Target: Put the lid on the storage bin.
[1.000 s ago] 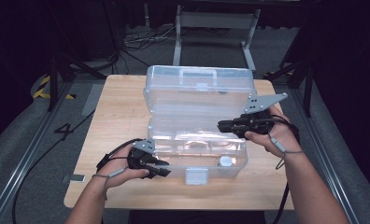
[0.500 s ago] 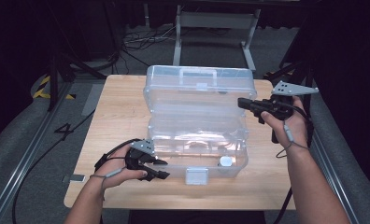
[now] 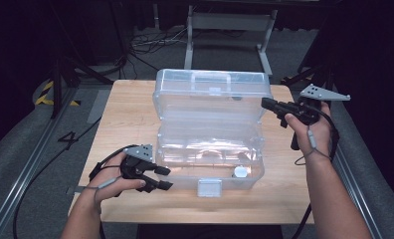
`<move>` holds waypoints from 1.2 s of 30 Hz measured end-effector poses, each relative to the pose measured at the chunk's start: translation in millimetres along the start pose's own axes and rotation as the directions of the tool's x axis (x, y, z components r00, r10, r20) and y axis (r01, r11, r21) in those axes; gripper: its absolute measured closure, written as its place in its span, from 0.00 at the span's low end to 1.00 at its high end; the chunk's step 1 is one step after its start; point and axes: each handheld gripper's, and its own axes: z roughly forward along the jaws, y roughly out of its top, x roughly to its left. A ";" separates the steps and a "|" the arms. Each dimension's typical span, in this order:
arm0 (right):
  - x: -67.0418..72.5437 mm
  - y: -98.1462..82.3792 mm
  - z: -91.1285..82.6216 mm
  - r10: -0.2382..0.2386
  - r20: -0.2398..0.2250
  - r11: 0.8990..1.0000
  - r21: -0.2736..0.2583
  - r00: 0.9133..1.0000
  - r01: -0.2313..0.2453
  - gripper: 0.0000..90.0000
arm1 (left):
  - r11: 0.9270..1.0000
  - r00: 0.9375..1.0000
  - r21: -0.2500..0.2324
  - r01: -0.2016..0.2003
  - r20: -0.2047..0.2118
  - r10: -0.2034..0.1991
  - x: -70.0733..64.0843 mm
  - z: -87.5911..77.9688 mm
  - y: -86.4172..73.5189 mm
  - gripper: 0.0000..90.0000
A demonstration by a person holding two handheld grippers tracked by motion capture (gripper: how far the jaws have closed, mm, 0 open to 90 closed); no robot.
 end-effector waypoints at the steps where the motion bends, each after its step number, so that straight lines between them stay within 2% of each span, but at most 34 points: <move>1: -0.1 -0.1 0.3 0.002 -0.003 1.000 0.001 1.000 -0.002 0.98 | 1.000 1.000 -0.011 -0.008 -0.011 0.008 -1.0 -5.7 0.5 0.53; 5: 0.2 -0.8 1.2 -0.002 0.005 1.000 -0.001 1.000 0.002 0.98 | 0.997 0.999 -0.072 -0.031 -0.036 0.029 -8.0 -23.1 3.6 0.53; 7: 0.2 -0.8 1.5 -0.001 0.006 1.000 -0.002 1.000 0.001 0.98 | 0.992 0.998 -0.119 -0.033 -0.062 0.025 -11.0 -32.7 6.5 0.53; 10: 0.4 -0.6 1.3 0.003 0.005 1.000 -0.004 1.000 -0.003 0.98 | 0.982 0.995 -0.191 -0.018 -0.096 0.000 -11.4 -43.3 10.4 0.53; 12: 0.9 -0.7 1.4 0.001 0.005 1.000 -0.006 1.000 -0.001 0.98 | 0.971 0.991 -0.239 -0.009 -0.134 -0.024 -10.5 -49.3 13.0 0.53; 16: 4.0 -2.6 1.7 -0.001 -0.007 1.000 -0.011 1.000 0.001 0.98 | 0.957 0.983 -0.290 0.006 -0.175 -0.059 -10.4 -57.2 15.8 0.54; 20: 4.5 -2.3 1.8 -0.005 -0.005 1.000 -0.014 1.000 0.005 0.98 | 0.944 0.974 -0.331 -0.013 -0.218 -0.063 -14.0 -63.0 21.9 0.55; 21: 4.0 -1.9 1.3 -0.003 -0.002 1.000 -0.015 1.000 0.003 0.98 | 0.935 0.971 -0.353 -0.023 -0.232 -0.064 -15.3 -63.9 24.6 0.55; 23: 2.7 -1.2 0.5 0.000 0.002 1.000 -0.018 1.000 0.000 0.98 | 0.930 0.966 -0.367 -0.038 -0.250 -0.060 -16.4 -63.7 28.6 0.53; 25: 1.6 -1.3 0.4 0.002 0.005 1.000 -0.018 1.000 -0.002 0.98 | 0.919 0.962 -0.391 -0.055 -0.268 -0.057 -16.2 -61.2 32.8 0.53; 26: 1.4 -1.5 0.5 0.003 0.006 1.000 -0.018 1.000 -0.003 0.98 | 0.914 0.961 -0.403 -0.056 -0.269 -0.060 -15.5 -58.6 35.5 0.53; 28: 1.5 -2.0 1.0 0.007 0.006 1.000 -0.017 1.000 -0.006 0.98 | 0.907 0.960 -0.417 -0.055 -0.272 -0.066 -14.3 -54.7 38.5 0.53; 29: 1.6 -2.1 1.3 0.007 0.006 1.000 -0.018 1.000 -0.007 0.98 | 0.910 0.959 -0.410 -0.053 -0.275 -0.069 -13.0 -50.3 41.4 0.53; 31: 2.0 -2.2 2.0 0.008 0.002 1.000 -0.018 1.000 -0.008 0.98 | 0.920 0.962 -0.388 -0.046 -0.264 -0.063 -11.6 -43.4 44.5 0.54; 32: 2.2 -2.1 2.1 0.007 0.003 1.000 -0.018 1.000 -0.007 0.98 | 0.930 0.966 -0.367 -0.031 -0.251 -0.068 -11.5 -38.8 45.8 0.54; 33: 2.2 -2.0 2.1 0.008 0.002 1.000 -0.019 1.000 -0.008 0.98 | 0.936 0.965 -0.351 -0.028 -0.254 -0.067 -10.8 -36.6 46.4 0.56; 34: 2.2 -2.0 2.1 0.008 0.002 1.000 -0.019 1.000 -0.008 0.98 | 0.936 0.965 -0.351 -0.028 -0.254 -0.067 -10.8 -36.6 46.4 0.57; 36: 1.7 -2.0 2.0 0.007 0.004 1.000 -0.019 1.000 -0.007 0.98 | 0.948 0.966 -0.320 -0.005 -0.245 -0.077 -10.3 -32.4 46.7 0.58</move>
